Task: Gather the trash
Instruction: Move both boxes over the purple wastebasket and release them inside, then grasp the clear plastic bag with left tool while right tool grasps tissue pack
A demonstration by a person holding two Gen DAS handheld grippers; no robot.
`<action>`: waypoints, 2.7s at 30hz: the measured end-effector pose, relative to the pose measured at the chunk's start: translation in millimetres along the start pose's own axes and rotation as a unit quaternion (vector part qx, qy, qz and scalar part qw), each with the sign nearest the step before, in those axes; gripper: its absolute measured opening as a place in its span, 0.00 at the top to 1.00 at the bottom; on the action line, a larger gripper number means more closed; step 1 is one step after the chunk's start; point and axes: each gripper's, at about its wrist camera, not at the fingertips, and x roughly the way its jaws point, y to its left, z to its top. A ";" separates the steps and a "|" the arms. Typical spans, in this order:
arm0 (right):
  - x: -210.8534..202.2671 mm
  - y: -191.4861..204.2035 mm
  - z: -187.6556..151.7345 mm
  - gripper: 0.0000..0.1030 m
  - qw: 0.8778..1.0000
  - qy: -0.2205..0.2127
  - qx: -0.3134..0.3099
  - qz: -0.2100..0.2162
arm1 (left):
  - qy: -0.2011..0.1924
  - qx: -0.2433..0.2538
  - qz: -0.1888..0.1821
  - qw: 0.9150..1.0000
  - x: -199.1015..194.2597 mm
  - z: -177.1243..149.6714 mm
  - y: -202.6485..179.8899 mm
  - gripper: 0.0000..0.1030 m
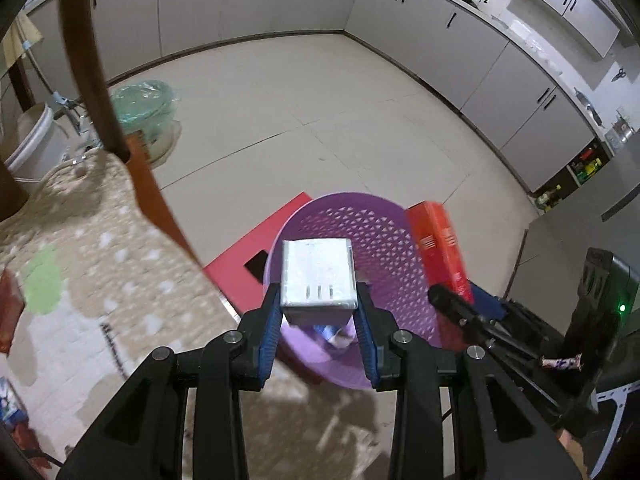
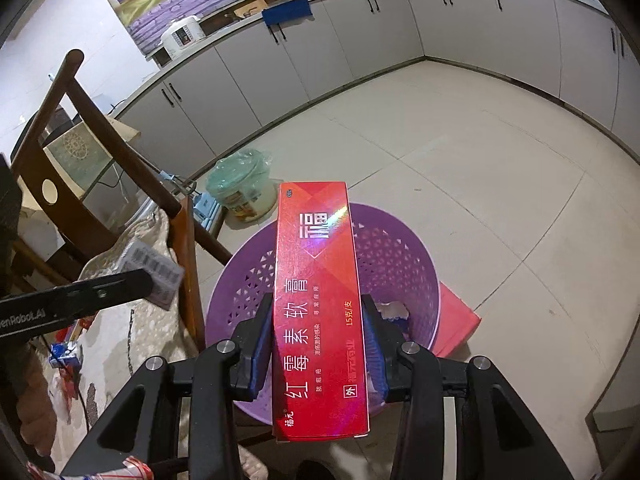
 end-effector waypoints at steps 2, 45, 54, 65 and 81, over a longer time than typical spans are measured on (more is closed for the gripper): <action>0.1 -0.6 -0.9 0.52 1.000 -0.003 0.003 -0.004 | 0.000 -0.001 -0.009 1.000 1.5 0.9 -2.5 0.48; -6.8 233.6 -97.7 0.26 0.979 0.068 -0.163 0.105 | -0.118 -0.362 0.144 0.914 -221.8 -295.6 309.2 0.28; 4.6 282.3 -123.5 0.25 0.964 0.098 -0.213 0.125 | -0.104 -0.424 0.072 0.897 -184.2 -293.2 373.1 0.28; 33.5 357.1 -133.5 0.19 0.937 0.144 -0.249 0.198 | -0.084 -0.374 0.065 0.921 -171.9 -292.1 354.2 0.81; 145.6 461.8 -134.3 0.13 0.917 0.206 -0.285 0.190 | -0.117 -0.353 0.095 0.923 -223.2 -323.3 342.2 0.80</action>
